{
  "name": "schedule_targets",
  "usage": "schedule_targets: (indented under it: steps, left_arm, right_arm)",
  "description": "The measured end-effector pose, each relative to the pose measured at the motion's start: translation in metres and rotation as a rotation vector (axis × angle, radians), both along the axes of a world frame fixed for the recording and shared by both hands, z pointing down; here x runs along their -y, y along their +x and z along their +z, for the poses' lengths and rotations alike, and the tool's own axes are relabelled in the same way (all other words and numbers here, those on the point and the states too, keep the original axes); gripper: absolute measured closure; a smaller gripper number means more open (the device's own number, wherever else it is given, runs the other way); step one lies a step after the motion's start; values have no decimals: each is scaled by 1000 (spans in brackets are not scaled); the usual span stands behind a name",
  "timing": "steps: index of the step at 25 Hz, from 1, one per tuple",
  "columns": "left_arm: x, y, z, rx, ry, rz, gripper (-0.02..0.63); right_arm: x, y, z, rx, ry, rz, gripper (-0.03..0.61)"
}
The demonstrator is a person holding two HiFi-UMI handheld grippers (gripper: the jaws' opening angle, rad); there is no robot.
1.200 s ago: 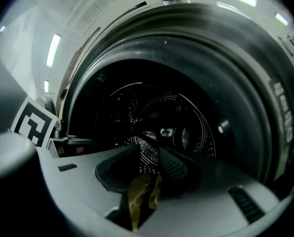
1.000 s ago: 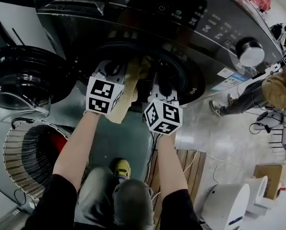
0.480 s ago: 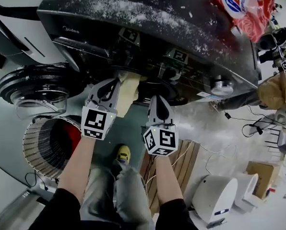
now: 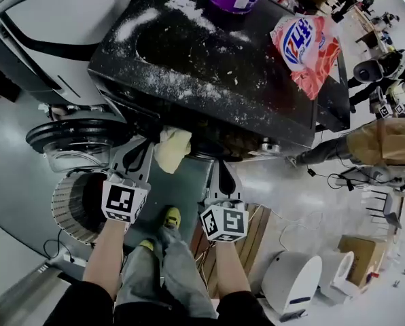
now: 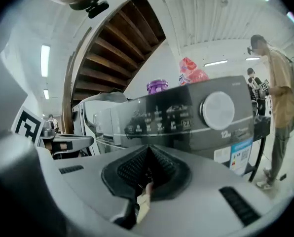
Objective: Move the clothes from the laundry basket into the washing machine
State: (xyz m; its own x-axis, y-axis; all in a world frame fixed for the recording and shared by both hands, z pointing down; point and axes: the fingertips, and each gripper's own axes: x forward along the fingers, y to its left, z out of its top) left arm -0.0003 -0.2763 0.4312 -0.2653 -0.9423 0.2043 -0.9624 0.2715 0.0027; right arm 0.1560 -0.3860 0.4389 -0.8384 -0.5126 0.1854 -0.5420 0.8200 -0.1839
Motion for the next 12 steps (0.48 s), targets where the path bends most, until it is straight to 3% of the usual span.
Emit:
schedule_targets:
  steps: [5, 12]
  left_arm:
    - [-9, 0, -74, 48, -9, -18, 603]
    - [-21, -10, -168, 90, 9, -70, 603]
  right_arm:
    - [2, 16, -69, -43, 45, -6, 575]
    - [22, 33, -150, -19, 39, 2, 575]
